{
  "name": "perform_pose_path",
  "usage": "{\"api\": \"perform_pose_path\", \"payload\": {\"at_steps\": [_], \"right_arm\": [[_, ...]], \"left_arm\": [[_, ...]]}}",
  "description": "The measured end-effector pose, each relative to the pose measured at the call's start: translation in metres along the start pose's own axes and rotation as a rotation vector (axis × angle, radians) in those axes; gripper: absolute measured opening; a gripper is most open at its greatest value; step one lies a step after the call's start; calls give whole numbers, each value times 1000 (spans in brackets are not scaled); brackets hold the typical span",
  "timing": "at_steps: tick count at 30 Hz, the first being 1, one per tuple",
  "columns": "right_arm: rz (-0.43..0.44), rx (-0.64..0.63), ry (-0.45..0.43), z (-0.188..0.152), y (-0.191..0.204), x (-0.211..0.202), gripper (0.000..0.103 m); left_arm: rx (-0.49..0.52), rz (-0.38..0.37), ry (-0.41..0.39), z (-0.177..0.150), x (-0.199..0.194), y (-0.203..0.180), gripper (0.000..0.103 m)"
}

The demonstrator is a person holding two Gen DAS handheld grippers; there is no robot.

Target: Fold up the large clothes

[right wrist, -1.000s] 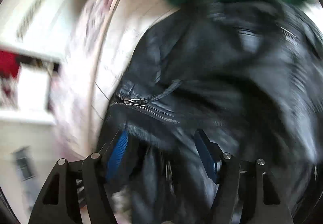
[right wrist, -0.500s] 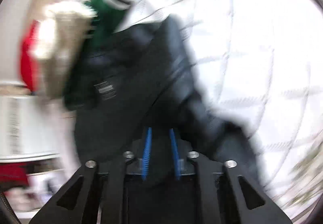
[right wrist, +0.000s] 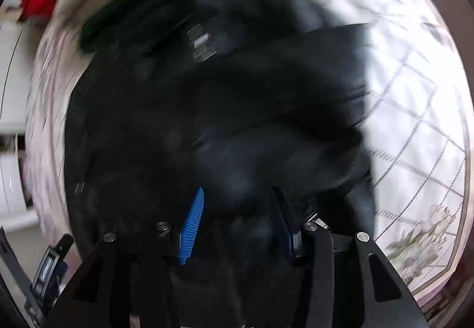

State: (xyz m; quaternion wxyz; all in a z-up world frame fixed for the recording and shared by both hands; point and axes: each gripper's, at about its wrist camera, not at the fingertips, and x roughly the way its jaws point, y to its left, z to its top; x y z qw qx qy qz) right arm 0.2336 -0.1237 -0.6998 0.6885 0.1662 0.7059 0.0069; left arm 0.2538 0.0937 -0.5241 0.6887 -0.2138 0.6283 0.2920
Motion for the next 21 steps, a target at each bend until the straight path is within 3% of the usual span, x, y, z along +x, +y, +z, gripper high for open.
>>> {"api": "perform_pose_path", "payload": {"at_steps": [3,6,9,11,14,16,19,21], "right_arm": [[0,-98,39,-18,48,15,48],[-22,-179,88,-43,94,47,48],[-21,-214,127,-66,130,78,49],[-64,-251,107,-79,152,92,49],[-79,-244,88,-96,179,111,49],[-98,-237,83,-98,188,108,49],[-129,-245,66,-112,203,115,49],[-148,-258,56,-116,215,119,49]], "left_arm": [[-229,-88,117,-34,11,77,103],[-440,-159,178,-70,39,141,103],[-648,-244,174,-94,69,193,103],[-749,-283,142,-99,84,217,98],[-849,-294,85,-97,97,240,89],[-907,-264,35,-92,96,255,79],[-907,-199,-32,-80,89,276,50],[-882,-196,-58,-70,91,293,49]]}}
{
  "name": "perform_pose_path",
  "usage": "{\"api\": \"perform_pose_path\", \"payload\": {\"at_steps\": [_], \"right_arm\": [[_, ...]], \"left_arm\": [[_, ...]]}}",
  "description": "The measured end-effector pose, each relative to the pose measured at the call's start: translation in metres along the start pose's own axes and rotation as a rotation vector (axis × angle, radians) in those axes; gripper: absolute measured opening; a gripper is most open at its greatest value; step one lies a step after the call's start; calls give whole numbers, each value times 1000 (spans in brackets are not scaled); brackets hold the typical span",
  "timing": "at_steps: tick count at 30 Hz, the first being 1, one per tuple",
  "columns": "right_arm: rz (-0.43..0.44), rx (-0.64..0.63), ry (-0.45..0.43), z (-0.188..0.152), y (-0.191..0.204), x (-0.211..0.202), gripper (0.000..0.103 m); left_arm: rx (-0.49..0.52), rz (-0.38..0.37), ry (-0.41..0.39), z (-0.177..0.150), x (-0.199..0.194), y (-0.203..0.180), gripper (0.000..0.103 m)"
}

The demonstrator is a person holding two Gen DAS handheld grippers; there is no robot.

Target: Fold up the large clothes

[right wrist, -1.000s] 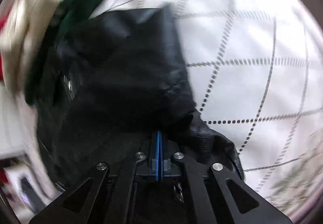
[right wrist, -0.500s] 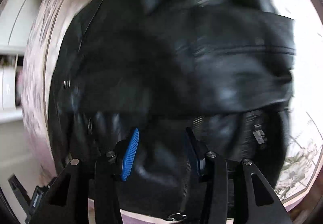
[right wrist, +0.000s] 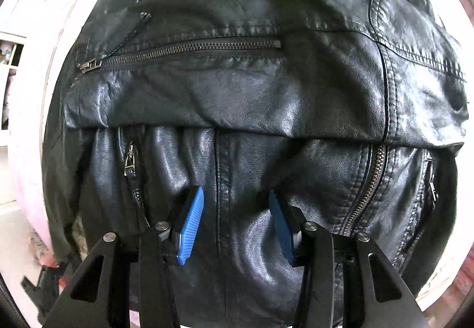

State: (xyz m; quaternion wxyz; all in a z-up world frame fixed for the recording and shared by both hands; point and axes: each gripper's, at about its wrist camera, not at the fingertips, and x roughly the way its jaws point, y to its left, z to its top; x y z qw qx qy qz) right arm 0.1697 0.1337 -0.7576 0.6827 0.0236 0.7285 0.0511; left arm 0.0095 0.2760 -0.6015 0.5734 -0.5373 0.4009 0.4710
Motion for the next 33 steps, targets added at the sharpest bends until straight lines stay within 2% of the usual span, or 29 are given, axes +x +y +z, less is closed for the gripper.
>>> {"api": "perform_pose_path", "payload": {"at_steps": [4,6,7,8,10,12,14,15,16,17,19,21,22,23,25,26,27,28,29,30,33], "right_arm": [[-22,10,-13,-3,41,15,49],[-26,19,-20,-12,52,15,49],[-29,22,-25,-15,59,17,49],[-30,25,-31,-16,62,15,49],[-26,33,-49,-23,76,17,49],[-19,33,-60,-28,86,18,49],[-24,41,-62,-33,98,24,49],[-22,49,-60,-32,101,23,49],[-21,60,-59,-36,107,26,49],[-20,67,-57,-39,105,27,49],[-17,71,-56,-42,110,33,49],[-17,66,-57,-45,111,35,49],[-19,62,-57,-45,110,33,50],[-19,62,-57,-45,110,33,50],[-63,30,-50,-45,111,30,51],[-112,9,-49,-37,118,28,55],[-191,-13,-56,-27,124,30,67],[-279,-32,-80,-25,134,29,74],[-326,-51,-98,-14,135,24,75],[-346,-66,-111,-11,144,21,75],[-380,-110,-138,-7,167,19,87]], "left_arm": [[-1,-29,11,20,9,3,51],[8,-33,-12,24,8,0,50],[32,-36,-38,22,5,-1,36],[63,-30,-73,25,0,-6,16],[108,-55,-117,24,-10,-18,13],[146,-86,-152,33,-19,-28,13],[160,-131,-111,43,-8,-34,20],[143,-137,-88,48,0,-34,23],[125,-150,-65,51,8,-30,31],[99,-160,-34,58,19,-28,33],[60,-188,-9,65,30,-27,33],[73,-156,-38,66,28,-37,32],[97,-133,-55,65,26,-42,27],[137,-107,-92,69,25,-44,11],[199,-72,-133,67,15,-59,11],[251,-48,-171,66,6,-69,10],[292,-30,-200,64,-2,-79,10],[334,-21,-228,61,-10,-90,10],[387,-4,-262,58,-19,-101,9],[452,23,-298,53,-30,-116,9],[611,51,-366,34,-57,-156,9]]}}
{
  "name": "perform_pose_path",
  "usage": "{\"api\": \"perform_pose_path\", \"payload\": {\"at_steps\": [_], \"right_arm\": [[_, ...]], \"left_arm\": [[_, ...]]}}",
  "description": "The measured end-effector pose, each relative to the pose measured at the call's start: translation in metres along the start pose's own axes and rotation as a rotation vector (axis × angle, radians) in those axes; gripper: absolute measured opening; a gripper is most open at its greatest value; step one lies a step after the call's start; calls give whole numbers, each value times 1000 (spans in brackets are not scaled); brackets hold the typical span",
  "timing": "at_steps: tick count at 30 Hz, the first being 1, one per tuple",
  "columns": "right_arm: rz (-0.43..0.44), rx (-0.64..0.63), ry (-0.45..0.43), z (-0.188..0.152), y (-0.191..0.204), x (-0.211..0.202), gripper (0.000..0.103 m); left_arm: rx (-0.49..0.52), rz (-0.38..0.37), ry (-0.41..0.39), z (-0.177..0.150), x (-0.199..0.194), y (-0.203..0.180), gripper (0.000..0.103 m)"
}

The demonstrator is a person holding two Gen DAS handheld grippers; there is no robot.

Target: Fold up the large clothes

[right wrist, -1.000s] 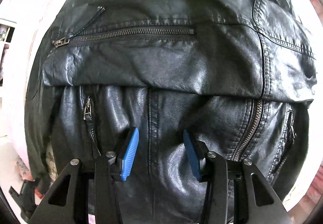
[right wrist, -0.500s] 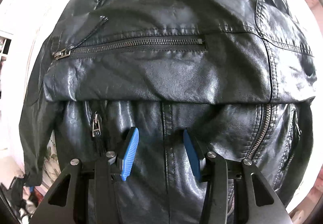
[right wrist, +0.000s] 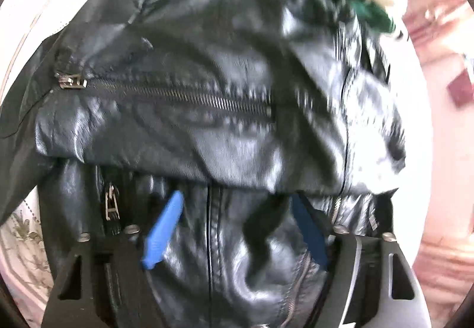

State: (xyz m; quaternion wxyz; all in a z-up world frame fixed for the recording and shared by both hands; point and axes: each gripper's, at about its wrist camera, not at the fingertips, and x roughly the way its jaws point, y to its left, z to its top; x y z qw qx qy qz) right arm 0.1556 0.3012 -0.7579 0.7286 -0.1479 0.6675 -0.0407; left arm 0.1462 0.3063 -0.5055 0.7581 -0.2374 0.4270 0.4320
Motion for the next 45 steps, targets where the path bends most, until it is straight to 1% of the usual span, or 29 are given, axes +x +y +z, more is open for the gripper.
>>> {"api": "perform_pose_path", "payload": {"at_steps": [2,4,7,10,11,12,13,14,15,17,20,22,23,24,27,28,30,31,33,34,36,37,38,39,40,42,43,44,45], "right_arm": [[20,-4,-18,4,11,-4,87],[44,-2,-26,13,0,-15,87],[123,22,-29,19,-9,-21,87],[209,74,-20,23,-49,-31,87],[229,102,-15,21,-62,-30,87],[232,118,-11,20,-72,-30,87],[213,133,-1,17,-88,-28,87],[175,145,10,13,-105,-27,87],[154,157,15,10,-116,-26,87],[126,214,33,-4,-154,-21,87],[83,283,52,-24,-206,-14,87],[58,323,63,-36,-243,-4,87],[58,323,63,-36,-243,-4,87],[48,358,74,-46,-270,6,87],[50,411,93,-57,-308,26,87],[52,430,104,-61,-318,32,87],[78,469,125,-70,-337,40,87],[97,484,134,-72,-339,42,87],[145,523,152,-77,-351,48,87],[183,547,156,-80,-357,51,87],[249,587,161,-92,-375,61,87],[281,615,162,-95,-383,63,87],[301,636,158,-98,-390,64,87],[320,654,148,-100,-395,62,87],[349,671,133,-100,-401,60,87],[392,689,106,-103,-395,43,86],[418,698,84,-98,-398,38,86],[446,705,60,-92,-399,33,86],[469,710,44,-89,-389,21,86]], "left_arm": [[90,-18,-37,7,-17,-25,9],[186,-35,-68,8,-34,-52,9],[320,-80,-107,2,-61,-93,9],[443,-158,-122,-11,-88,-147,8],[494,-202,-122,-21,-99,-171,8],[528,-232,-116,-27,-107,-186,8],[563,-270,-103,-32,-113,-206,8],[613,-325,-82,-47,-123,-232,8],[645,-356,-69,-55,-130,-254,8],[707,-431,-33,-82,-143,-296,8],[818,-533,27,-135,-162,-360,8],[891,-582,56,-173,-175,-398,8],[929,-600,71,-193,-180,-414,8],[966,-619,90,-213,-183,-431,8],[1061,-642,128,-266,-185,-468,8],[1089,-643,132,-280,-183,-477,8],[1152,-608,149,-307,-175,-491,9],[1166,-588,166,-316,-171,-495,9],[1170,-563,236,-324,-157,-499,14],[1159,-566,273,-321,-153,-500,15],[1115,-601,303,-312,-153,-497,22],[1097,-626,310,-307,-156,-493,41],[1070,-653,322,-295,-159,-492,75],[1046,-668,321,-286,-162,-489,88],[1016,-686,313,-274,-165,-485,92],[941,-689,289,-244,-169,-473,92],[909,-681,280,-231,-168,-467,92],[866,-652,258,-218,-170,-454,92],[821,-598,236,-201,-166,-440,92]]}}
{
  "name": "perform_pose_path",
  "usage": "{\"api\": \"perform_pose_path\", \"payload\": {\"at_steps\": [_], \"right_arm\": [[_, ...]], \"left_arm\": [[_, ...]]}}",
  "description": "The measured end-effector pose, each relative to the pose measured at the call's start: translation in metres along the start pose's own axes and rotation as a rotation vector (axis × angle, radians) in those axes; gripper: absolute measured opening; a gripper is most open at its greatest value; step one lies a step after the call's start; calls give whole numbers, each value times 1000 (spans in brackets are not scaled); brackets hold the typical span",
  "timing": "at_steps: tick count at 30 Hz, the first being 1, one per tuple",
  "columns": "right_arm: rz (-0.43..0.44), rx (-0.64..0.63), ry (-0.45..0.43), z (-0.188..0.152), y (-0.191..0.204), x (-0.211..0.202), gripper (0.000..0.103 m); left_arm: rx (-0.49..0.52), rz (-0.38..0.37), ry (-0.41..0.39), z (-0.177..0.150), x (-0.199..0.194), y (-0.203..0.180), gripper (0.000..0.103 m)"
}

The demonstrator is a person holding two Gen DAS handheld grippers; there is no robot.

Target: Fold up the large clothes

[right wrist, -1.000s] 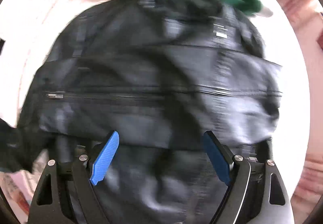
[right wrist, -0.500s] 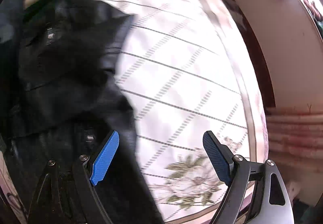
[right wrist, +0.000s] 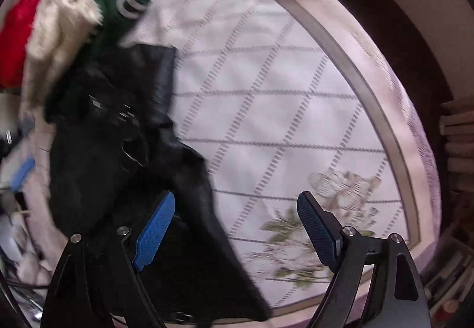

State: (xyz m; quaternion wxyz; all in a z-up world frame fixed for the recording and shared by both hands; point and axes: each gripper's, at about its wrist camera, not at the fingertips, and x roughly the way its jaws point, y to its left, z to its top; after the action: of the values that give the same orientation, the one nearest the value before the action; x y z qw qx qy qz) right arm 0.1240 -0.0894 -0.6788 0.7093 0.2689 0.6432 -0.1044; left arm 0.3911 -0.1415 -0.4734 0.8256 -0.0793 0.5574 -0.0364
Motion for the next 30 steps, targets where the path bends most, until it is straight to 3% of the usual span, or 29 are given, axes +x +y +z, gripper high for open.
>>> {"api": "perform_pose_path", "payload": {"at_steps": [4,6,10,11,12,13,16,21,24,26,30], "right_arm": [[116,-19,-8,0,52,0,86],[114,-49,1,0,76,1,86],[102,-108,100,17,116,53,83],[121,-136,118,18,124,62,73],[98,-177,127,18,133,69,41],[38,-212,103,17,140,73,19],[29,-212,11,15,144,61,9],[-50,-199,-157,16,145,26,8],[-125,-211,-78,25,141,64,8],[-154,-226,-38,31,139,90,8],[-176,-259,25,45,146,96,10]], "left_arm": [[-180,232,-13,-9,-20,79,92],[-260,338,12,-21,-17,123,92],[-360,463,109,-40,12,185,92],[-363,491,124,-41,21,193,92],[-363,528,134,-42,28,200,92],[-359,549,126,-41,31,204,92],[-326,573,116,-34,37,207,92],[-295,567,141,-28,59,217,92],[-286,580,184,-27,87,224,95],[-312,555,168,-27,94,231,103],[-324,527,172,-23,95,237,103]]}}
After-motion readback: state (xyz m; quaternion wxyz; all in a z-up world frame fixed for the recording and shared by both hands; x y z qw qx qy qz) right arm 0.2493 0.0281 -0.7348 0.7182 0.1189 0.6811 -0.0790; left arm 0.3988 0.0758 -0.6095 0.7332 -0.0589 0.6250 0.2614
